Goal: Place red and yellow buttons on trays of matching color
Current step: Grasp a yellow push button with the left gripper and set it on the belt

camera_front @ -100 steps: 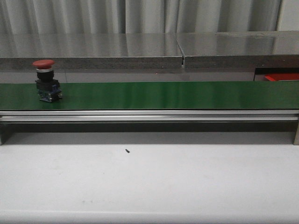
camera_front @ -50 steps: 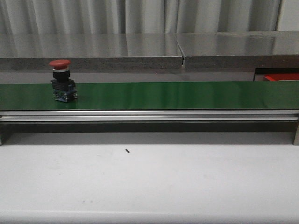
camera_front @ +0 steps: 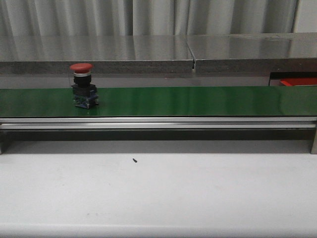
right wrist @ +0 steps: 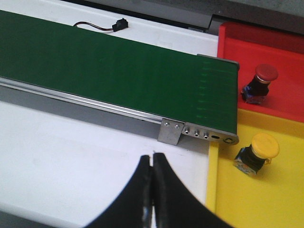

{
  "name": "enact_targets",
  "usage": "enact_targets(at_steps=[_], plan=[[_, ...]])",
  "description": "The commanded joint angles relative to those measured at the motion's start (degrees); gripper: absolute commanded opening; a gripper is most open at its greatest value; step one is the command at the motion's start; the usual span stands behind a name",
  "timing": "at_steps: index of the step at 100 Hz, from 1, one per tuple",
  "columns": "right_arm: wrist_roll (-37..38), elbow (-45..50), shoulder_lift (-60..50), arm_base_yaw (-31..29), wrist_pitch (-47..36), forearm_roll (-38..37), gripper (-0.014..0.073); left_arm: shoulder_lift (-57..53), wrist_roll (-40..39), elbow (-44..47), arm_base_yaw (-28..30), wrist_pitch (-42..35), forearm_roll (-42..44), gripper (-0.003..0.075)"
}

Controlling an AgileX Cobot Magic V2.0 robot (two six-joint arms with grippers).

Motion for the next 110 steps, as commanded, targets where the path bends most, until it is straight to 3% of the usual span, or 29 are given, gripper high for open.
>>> enact_targets(at_steps=[1,58,68,85,92,98,110], plan=[[-0.36,-1.39,-0.09,0.17,-3.39,1.03,-0.0066,-1.63,0.19,-1.93,-1.22,-1.93,-0.85,-0.0019],[-0.36,-1.39,-0.09,0.17,-3.40,1.03,-0.0066,3.73,0.89,-1.71,-3.76,-0.18,-0.87,-0.0003],[-0.36,-1.39,-0.09,0.17,-3.40,1.03,-0.0066,3.83,1.90,-1.71,-3.76,0.37,-0.97,0.0110],[-0.36,-1.39,-0.09,0.17,-3.40,1.03,-0.0066,3.73,1.90,-1.71,-3.76,0.98,-2.68,0.0533],[-0.36,-1.39,-0.09,0.17,-3.40,1.03,-0.0066,3.33,2.02,-1.71,-3.79,0.98,-3.65,0.0658],[-0.36,-1.39,-0.09,0.17,-3.40,1.03,-0.0066,2.43,3.20,-1.71,-3.89,0.75,-4.46,0.0701],[-0.36,-1.39,-0.09,0.17,-3.40,1.03,-0.0066,-0.20,5.19,-1.71,-4.55,-0.37,-6.04,0.0676]])
